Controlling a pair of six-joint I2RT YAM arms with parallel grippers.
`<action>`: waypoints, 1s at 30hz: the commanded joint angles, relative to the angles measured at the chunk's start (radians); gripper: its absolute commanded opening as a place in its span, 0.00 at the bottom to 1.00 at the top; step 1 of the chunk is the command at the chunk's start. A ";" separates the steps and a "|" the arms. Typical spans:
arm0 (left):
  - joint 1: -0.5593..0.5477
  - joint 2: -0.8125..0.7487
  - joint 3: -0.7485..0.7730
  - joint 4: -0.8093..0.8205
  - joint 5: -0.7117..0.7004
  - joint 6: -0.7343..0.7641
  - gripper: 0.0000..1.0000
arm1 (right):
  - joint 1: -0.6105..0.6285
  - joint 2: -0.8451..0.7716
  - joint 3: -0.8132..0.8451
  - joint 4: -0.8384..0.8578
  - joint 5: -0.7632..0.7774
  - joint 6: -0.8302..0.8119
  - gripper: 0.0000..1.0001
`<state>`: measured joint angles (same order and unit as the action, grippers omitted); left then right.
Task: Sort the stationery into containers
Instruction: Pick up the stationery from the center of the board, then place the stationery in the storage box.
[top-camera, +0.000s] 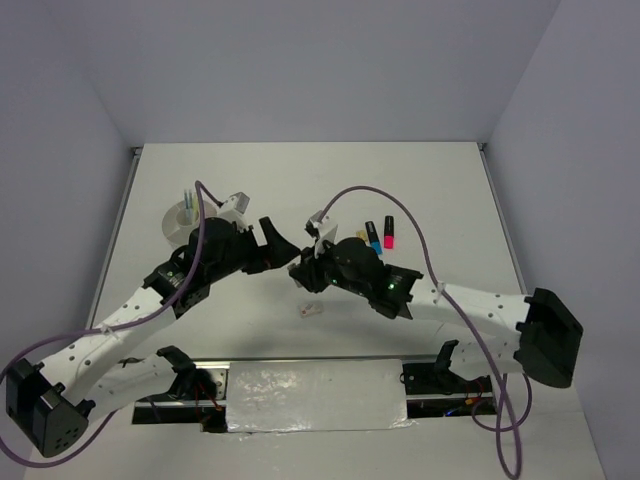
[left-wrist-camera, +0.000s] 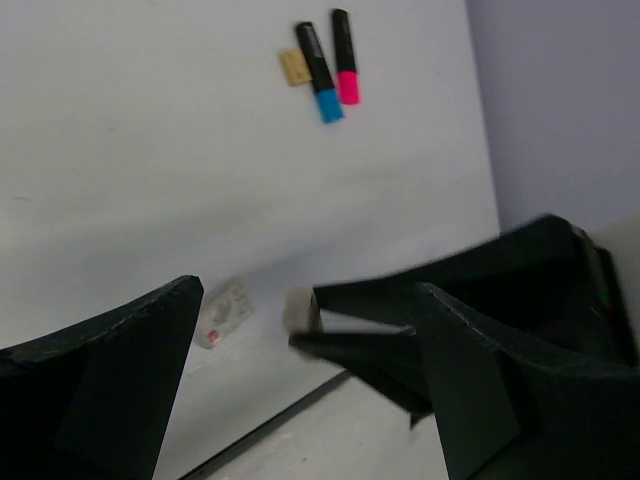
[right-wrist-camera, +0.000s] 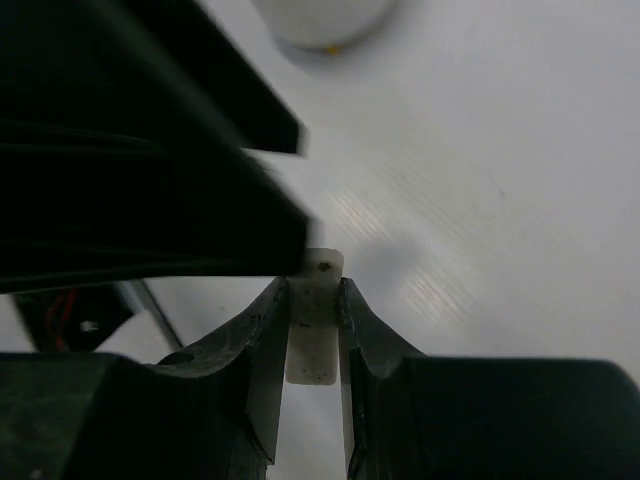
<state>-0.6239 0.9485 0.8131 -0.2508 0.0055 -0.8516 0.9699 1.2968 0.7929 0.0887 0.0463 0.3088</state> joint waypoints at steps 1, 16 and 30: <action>0.000 -0.010 -0.048 0.229 0.204 -0.151 0.99 | 0.079 -0.083 -0.047 0.173 0.064 -0.109 0.01; -0.003 -0.065 -0.080 0.214 0.254 -0.170 0.79 | 0.142 -0.209 -0.121 0.296 0.191 -0.178 0.03; -0.005 0.001 -0.084 0.240 0.292 -0.136 0.35 | 0.158 -0.248 -0.129 0.306 0.124 -0.243 0.05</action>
<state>-0.6254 0.9348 0.7303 -0.0441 0.2764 -1.0199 1.1149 1.0622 0.6449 0.3325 0.1940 0.0933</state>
